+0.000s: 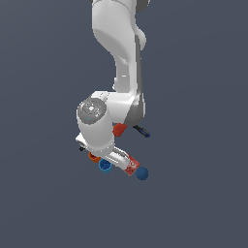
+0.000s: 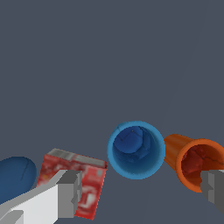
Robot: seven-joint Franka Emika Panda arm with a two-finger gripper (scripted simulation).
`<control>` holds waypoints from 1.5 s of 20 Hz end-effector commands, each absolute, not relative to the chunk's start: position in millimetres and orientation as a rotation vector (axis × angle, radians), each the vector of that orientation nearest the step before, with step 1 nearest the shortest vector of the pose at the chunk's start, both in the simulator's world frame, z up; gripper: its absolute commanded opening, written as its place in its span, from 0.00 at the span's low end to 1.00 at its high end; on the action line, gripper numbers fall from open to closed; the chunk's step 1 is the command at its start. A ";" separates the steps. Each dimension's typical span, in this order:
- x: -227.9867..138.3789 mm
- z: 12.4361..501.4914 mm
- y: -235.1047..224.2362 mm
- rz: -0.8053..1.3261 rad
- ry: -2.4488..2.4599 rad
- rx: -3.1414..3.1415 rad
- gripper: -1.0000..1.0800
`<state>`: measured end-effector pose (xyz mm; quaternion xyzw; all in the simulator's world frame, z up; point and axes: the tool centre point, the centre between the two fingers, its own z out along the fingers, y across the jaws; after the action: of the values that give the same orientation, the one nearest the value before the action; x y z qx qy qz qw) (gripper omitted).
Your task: Pick up a designated object from a clutter of objects.
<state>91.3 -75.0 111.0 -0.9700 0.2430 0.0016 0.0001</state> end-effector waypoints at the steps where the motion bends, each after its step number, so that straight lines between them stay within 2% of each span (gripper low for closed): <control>1: 93.8 100.4 -78.9 0.001 0.803 -3.037 0.96; 11: 94.6 87.7 -82.0 0.002 0.832 -3.030 0.96; 20: 93.8 46.7 -82.2 0.001 0.837 -3.028 0.96; 25: 95.1 40.2 -82.6 0.000 0.838 -3.028 0.96; 26: 95.1 40.2 -82.6 0.000 0.838 -3.028 0.00; 30: 95.1 40.2 -82.6 0.000 0.838 -3.028 0.00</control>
<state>114.4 -88.2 70.9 -0.9629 0.2682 -0.0292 0.0038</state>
